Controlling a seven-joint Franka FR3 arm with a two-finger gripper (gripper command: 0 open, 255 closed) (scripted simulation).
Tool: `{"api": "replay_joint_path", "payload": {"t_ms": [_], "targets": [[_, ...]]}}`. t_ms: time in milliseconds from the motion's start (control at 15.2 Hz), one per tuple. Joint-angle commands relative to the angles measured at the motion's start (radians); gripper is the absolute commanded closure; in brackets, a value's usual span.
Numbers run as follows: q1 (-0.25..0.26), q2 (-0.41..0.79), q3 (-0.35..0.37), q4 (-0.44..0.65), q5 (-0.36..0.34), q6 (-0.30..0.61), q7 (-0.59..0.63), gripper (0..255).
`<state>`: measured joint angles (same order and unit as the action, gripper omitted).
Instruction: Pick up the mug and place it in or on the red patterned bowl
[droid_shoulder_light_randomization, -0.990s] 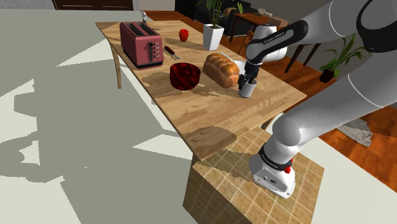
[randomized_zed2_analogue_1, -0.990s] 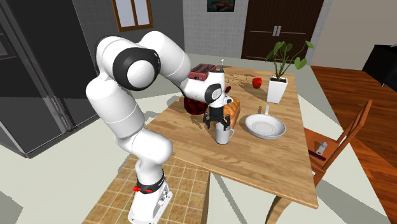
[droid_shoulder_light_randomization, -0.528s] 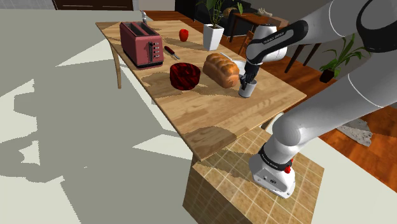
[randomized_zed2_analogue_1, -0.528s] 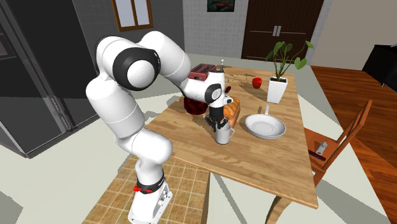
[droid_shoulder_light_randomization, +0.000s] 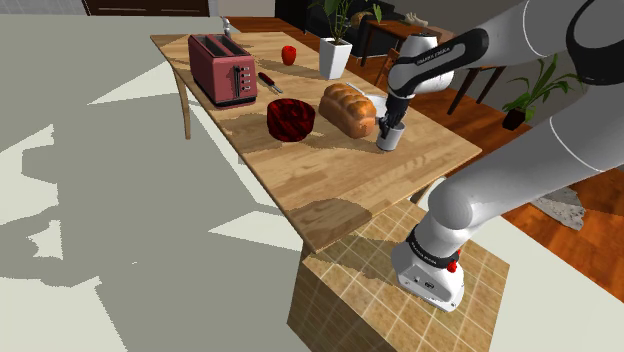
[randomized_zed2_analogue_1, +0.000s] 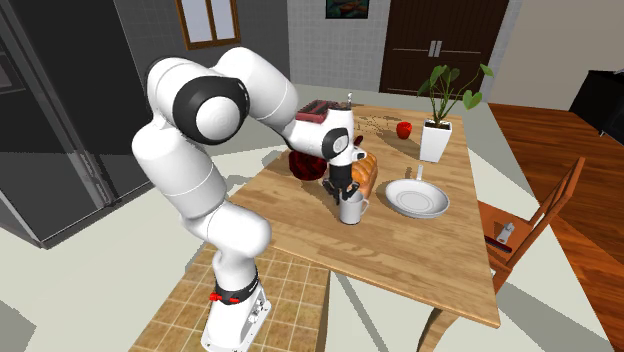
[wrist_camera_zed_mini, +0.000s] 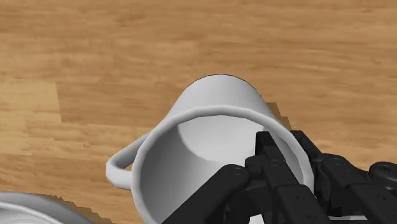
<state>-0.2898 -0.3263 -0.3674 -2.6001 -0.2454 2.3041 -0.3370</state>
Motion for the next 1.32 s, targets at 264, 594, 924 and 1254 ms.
{"api": "replay_joint_path", "payload": {"t_ms": [264, 594, 924, 1254], "targets": [[0.0, -0.051, 0.014, 0.041, 0.002, -0.092, 0.001, 255], [0.0, -0.087, 0.025, 0.083, 0.005, -0.169, -0.002, 255], [0.001, -0.116, 0.036, 0.129, 0.01, -0.244, -0.005, 255], [0.003, -0.137, 0.046, 0.18, 0.016, -0.316, -0.008, 255]]}}
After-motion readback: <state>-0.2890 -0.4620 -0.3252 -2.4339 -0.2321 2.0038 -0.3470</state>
